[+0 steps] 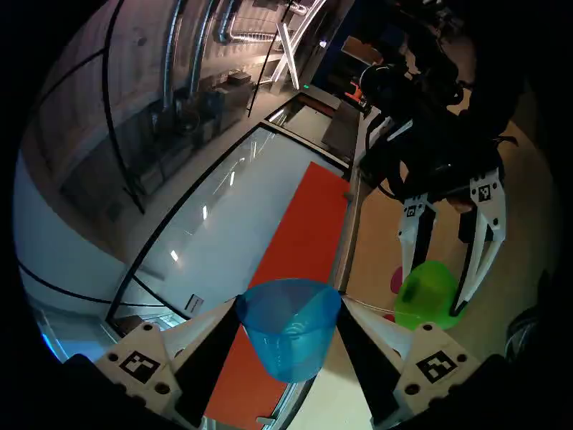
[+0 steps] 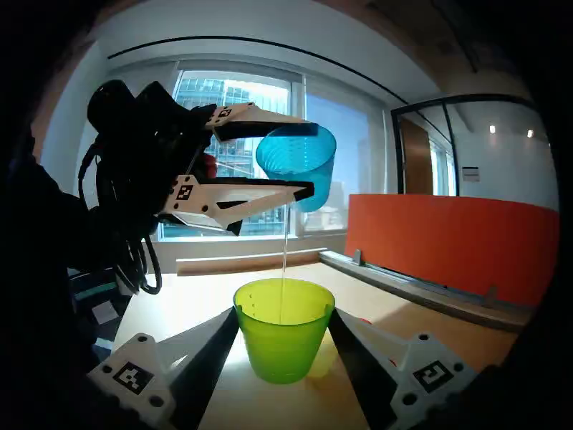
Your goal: Pour water
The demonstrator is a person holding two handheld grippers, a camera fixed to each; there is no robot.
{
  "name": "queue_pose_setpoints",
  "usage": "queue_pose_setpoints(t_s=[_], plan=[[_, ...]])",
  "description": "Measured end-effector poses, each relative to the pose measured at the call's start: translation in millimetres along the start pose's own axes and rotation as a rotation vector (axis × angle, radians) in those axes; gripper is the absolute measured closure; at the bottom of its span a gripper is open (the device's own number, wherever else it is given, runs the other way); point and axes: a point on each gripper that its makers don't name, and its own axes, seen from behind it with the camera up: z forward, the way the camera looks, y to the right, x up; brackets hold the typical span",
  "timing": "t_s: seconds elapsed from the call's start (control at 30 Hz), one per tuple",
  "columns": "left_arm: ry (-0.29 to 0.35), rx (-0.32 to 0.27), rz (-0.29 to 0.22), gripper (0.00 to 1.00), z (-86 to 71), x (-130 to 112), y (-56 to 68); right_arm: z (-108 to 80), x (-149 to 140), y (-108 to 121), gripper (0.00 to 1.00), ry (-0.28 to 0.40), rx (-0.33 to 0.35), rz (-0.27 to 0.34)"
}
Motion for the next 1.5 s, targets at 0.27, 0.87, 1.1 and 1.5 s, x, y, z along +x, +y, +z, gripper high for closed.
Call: queue_pose_setpoints(t_s=[0.27, 0.87, 1.1, 1.5], plan=[[0.002, -0.001, 0.028, 0.11, 3.7, 2, 3.2, 0.6, 1, 1, 0.10, 0.002, -0.002, 0.000], [0.006, 0.005, 0.074, 0.11, 3.5, 8, 1.7, -1.0, 3, 2, 0.10, 0.008, -0.002, -0.007], [0.008, 0.008, 0.094, 0.11, 2.8, 10, 2.1, -1.8, 5, 3, 0.11, 0.009, -0.004, -0.010], [0.013, 0.012, 0.108, 0.11, 5.1, 10, 3.0, -2.8, 7, 5, 0.11, 0.014, -0.007, -0.013]])
